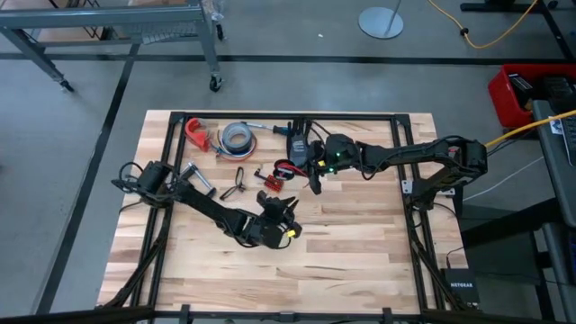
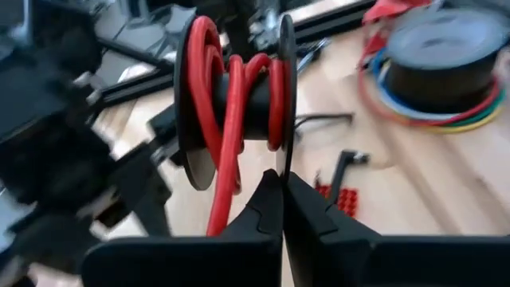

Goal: Coil cords
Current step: Coil the orange wire into the black spool

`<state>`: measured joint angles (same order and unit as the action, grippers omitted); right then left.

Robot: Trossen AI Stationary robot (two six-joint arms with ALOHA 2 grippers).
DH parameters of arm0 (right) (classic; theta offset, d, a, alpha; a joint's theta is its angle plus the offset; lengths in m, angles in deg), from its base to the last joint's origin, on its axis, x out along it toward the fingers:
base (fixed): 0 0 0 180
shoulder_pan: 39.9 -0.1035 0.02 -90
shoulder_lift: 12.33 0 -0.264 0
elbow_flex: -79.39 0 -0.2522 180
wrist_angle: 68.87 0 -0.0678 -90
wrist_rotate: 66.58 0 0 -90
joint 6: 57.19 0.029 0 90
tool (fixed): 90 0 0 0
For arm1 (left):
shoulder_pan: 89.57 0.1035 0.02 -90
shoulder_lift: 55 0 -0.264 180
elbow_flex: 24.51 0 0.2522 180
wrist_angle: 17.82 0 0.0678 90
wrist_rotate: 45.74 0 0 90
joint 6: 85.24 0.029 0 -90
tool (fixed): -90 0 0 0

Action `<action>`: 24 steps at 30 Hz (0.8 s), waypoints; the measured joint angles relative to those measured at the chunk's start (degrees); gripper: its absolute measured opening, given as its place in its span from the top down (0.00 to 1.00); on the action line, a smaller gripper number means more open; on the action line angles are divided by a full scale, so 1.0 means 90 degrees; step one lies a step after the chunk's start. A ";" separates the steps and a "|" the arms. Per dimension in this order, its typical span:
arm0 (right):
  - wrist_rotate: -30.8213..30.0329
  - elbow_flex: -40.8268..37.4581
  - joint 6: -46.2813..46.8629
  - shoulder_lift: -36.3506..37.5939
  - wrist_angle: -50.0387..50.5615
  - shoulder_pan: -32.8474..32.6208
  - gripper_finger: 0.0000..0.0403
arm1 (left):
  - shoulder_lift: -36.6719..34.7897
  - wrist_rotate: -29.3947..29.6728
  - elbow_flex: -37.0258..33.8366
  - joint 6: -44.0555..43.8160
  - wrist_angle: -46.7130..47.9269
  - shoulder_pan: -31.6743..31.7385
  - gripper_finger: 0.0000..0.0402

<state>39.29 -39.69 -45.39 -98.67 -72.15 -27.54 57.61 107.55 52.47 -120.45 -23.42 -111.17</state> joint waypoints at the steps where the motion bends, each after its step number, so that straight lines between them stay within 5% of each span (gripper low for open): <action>1: -0.0124 0.0000 -0.0004 0.0000 -0.0031 -0.0002 1.00 | 0.0034 0.0051 0.0000 0.0244 -0.0134 0.0008 0.87; 10: -0.0369 0.0000 0.0002 0.0000 -0.0339 -0.0044 1.00 | 0.0049 0.0165 0.0010 0.2273 -0.1187 0.0230 0.87; 24: -0.0555 0.0000 -0.0174 0.0000 -0.0439 -0.0289 1.00 | 0.0054 0.0144 0.0010 0.3150 -0.1654 0.0343 0.87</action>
<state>34.29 -39.69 -46.95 -98.67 -76.10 -30.14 58.10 108.84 52.56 -92.11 -38.31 -108.09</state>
